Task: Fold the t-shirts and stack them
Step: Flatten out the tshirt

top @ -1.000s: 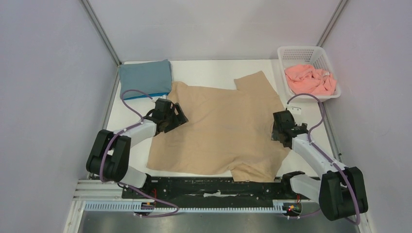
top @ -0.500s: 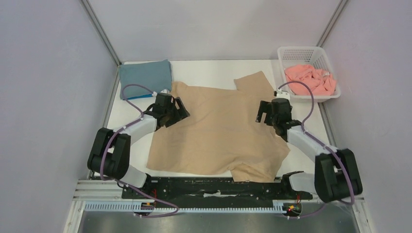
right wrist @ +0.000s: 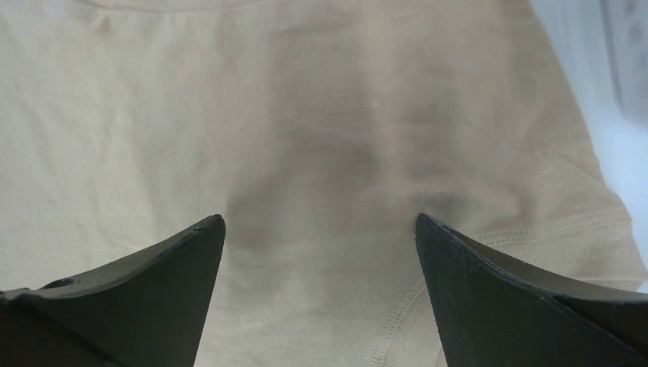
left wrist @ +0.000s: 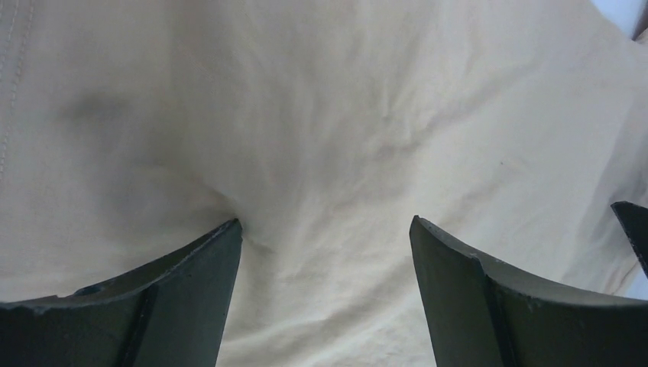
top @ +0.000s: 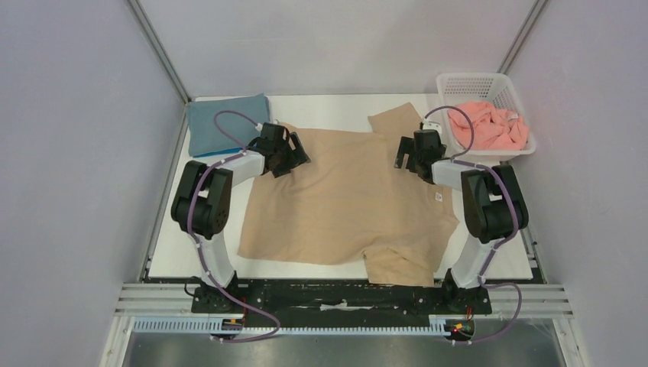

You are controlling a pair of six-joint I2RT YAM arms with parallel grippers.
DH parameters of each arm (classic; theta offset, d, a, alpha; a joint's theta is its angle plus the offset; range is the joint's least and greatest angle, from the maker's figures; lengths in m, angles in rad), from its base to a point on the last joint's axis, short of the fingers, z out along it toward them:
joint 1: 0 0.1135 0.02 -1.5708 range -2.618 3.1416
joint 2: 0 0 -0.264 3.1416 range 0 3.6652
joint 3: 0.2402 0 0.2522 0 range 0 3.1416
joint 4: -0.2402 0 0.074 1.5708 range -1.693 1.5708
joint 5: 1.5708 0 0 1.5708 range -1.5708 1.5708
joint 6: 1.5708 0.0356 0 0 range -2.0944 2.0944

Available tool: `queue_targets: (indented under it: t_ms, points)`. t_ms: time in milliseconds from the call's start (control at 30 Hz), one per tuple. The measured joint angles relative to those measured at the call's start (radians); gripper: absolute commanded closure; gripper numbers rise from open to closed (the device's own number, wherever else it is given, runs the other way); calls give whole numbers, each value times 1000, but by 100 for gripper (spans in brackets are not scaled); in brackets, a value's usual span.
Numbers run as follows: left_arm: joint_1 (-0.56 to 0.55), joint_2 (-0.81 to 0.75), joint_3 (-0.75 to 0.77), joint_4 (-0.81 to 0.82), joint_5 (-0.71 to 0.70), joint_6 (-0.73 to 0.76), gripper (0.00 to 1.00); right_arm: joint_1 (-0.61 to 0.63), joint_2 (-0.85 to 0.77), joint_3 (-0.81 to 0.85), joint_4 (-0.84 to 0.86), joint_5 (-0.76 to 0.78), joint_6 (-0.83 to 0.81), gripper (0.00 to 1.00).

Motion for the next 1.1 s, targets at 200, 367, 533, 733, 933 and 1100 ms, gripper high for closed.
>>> queue_targets:
  t_ms: [200, 367, 533, 733, 933, 1100]
  points:
    - [18, 147, 203, -32, 8, 0, 12, -58, 183, 217, 40, -26, -3, 2]
    - [36, 253, 362, -69, 11, 0, 12, -91, 322, 406, 55, -96, -23, 2]
    - [42, 290, 425, -91, 13, 0, 12, -103, 370, 483, 45, -167, -51, 2]
    - [40, 216, 328, -85, 18, 0, 12, -103, 319, 463, -10, -245, -90, 2]
    - [9, -47, 95, -127, 1, 0, 11, -71, 38, 293, -71, -247, -153, 2]
    - [-39, -423, -183, -144, -75, -4, 10, 16, -277, 40, -51, -145, -163, 2]
